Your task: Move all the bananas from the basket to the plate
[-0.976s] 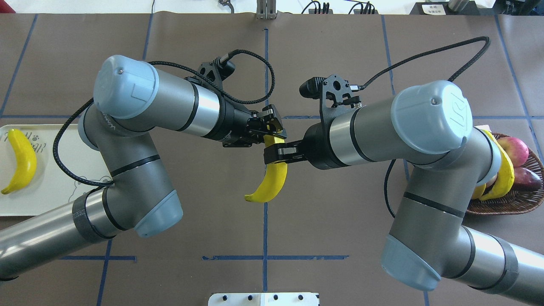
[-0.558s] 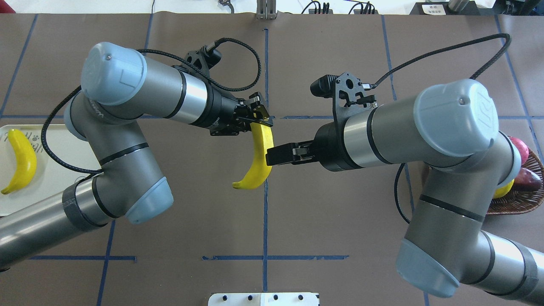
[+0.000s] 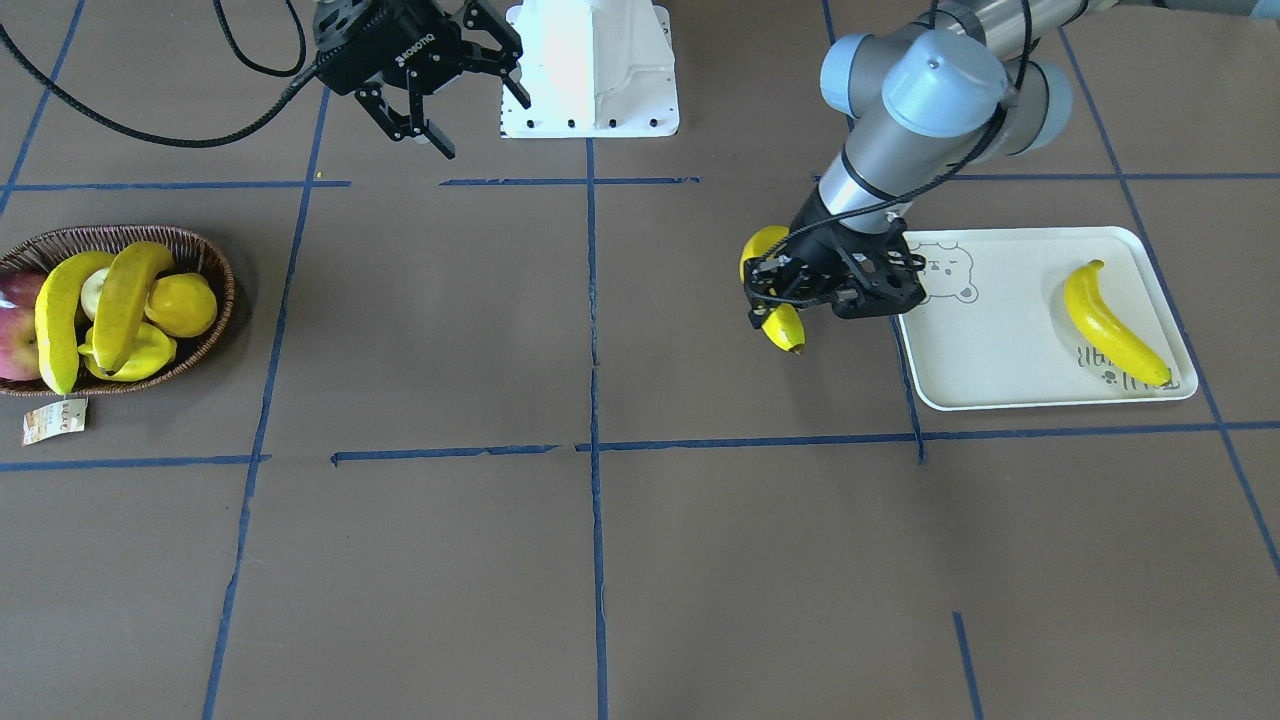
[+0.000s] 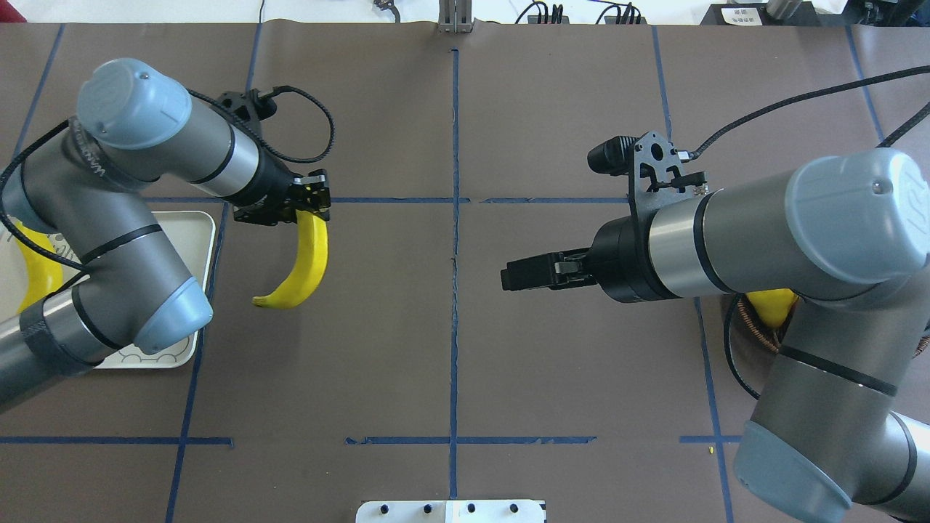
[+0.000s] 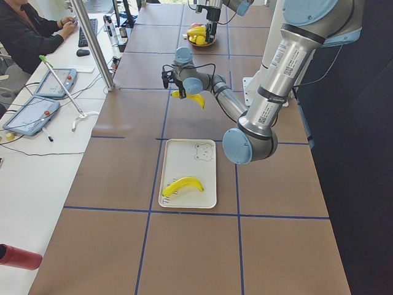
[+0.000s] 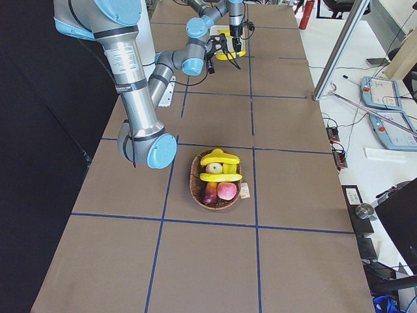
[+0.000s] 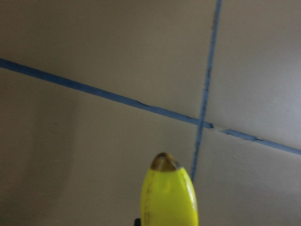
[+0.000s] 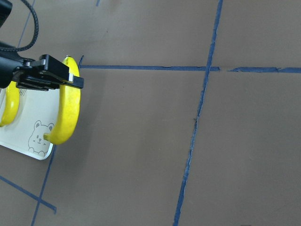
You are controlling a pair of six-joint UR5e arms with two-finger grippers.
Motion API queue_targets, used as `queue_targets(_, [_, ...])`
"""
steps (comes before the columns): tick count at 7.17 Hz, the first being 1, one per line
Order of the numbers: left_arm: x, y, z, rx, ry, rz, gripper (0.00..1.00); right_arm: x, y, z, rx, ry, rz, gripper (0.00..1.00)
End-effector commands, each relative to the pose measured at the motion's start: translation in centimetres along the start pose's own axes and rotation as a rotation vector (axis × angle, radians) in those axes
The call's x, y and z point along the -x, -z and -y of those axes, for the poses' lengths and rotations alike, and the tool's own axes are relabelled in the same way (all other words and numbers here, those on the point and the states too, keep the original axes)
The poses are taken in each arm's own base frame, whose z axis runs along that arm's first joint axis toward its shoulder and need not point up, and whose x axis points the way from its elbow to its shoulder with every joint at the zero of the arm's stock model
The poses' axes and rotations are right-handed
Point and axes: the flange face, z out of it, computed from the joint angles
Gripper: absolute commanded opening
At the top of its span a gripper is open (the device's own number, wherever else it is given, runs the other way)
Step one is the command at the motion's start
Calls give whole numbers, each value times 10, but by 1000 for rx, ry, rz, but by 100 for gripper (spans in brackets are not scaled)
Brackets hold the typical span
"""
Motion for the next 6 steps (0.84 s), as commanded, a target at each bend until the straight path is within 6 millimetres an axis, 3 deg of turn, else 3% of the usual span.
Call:
queue_targets(1, [123,-3,34,-18,33,151,0,-10,2,4,-10,-10,-20,100])
queue_targets(3, [183,-4,43,-29,98,217,0,-14,3,9,-24,-16,-29,100])
queue_targets(6, [259,-7,34,-5,75,303,0,-19,1,9,-26,-20,-42,100])
